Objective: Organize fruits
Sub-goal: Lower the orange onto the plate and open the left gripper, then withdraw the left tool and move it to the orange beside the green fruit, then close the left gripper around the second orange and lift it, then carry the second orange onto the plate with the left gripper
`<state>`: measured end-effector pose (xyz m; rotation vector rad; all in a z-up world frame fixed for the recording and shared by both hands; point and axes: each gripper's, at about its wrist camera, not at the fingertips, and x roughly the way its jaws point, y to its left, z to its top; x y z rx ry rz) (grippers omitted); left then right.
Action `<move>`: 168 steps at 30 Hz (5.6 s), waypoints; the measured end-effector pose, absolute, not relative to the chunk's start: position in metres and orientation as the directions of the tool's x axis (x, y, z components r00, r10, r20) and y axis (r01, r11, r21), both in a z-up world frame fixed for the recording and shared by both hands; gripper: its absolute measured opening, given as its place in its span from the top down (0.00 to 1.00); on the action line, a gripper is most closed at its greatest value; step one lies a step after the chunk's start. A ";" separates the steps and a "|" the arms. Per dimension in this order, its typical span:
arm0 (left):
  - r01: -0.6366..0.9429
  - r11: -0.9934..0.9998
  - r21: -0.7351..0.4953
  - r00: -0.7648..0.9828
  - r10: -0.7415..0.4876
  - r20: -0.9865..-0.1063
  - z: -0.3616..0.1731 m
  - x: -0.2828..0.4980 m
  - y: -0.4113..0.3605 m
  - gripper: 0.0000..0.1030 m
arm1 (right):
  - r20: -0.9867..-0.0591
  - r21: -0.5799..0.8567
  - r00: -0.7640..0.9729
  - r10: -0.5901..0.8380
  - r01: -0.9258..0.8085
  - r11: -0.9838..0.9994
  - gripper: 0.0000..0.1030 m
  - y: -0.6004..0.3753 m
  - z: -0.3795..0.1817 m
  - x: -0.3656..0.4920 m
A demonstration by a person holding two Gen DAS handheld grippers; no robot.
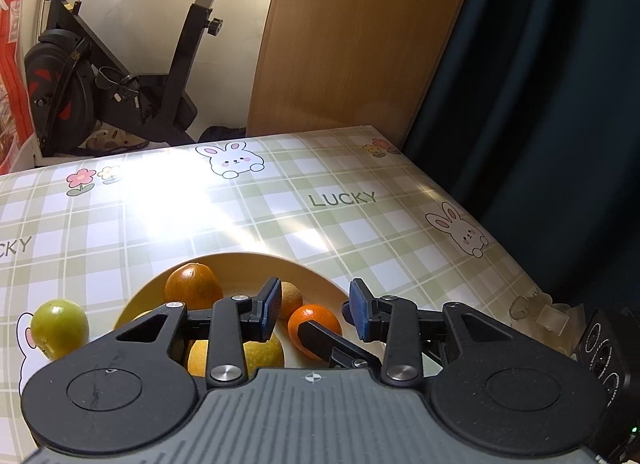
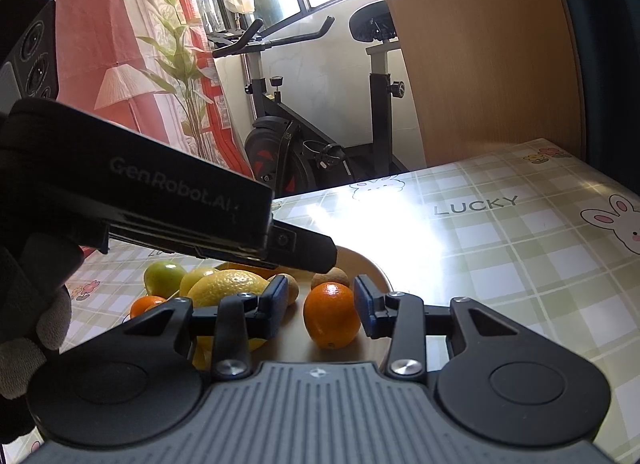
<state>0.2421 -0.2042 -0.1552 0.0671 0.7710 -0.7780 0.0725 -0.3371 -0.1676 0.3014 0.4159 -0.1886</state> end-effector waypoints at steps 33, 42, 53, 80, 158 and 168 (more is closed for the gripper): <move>0.486 0.843 -0.231 0.636 -0.522 -0.568 -0.129 0.242 -0.045 0.46 | -0.423 0.163 0.883 -0.204 0.296 0.941 0.61 -0.303 -0.136 0.064; 0.411 0.879 -0.241 0.697 -0.473 -0.539 -0.128 0.249 0.001 0.31 | -0.442 0.047 0.893 -0.087 0.120 0.992 0.61 -0.246 -0.112 0.115; 0.301 0.927 -0.221 0.792 -0.373 -0.484 -0.131 0.246 0.030 0.06 | -0.656 -0.128 0.755 -0.015 -0.092 0.987 0.60 -0.177 -0.150 0.188; 0.328 0.864 -0.382 0.634 -0.502 -0.589 -0.173 0.254 0.040 0.30 | -0.733 -0.111 0.680 0.010 -0.134 0.985 0.52 -0.137 -0.188 0.207; 0.614 0.768 -0.183 0.543 -0.579 -0.608 -0.146 0.178 -0.131 0.63 | -0.429 0.147 0.901 -0.060 0.135 0.980 0.65 -0.237 -0.140 0.069; 0.655 0.726 -0.208 0.461 -0.602 -0.652 -0.164 0.186 -0.175 0.63 | -0.432 0.162 0.890 -0.146 0.236 0.958 0.65 -0.277 -0.148 0.049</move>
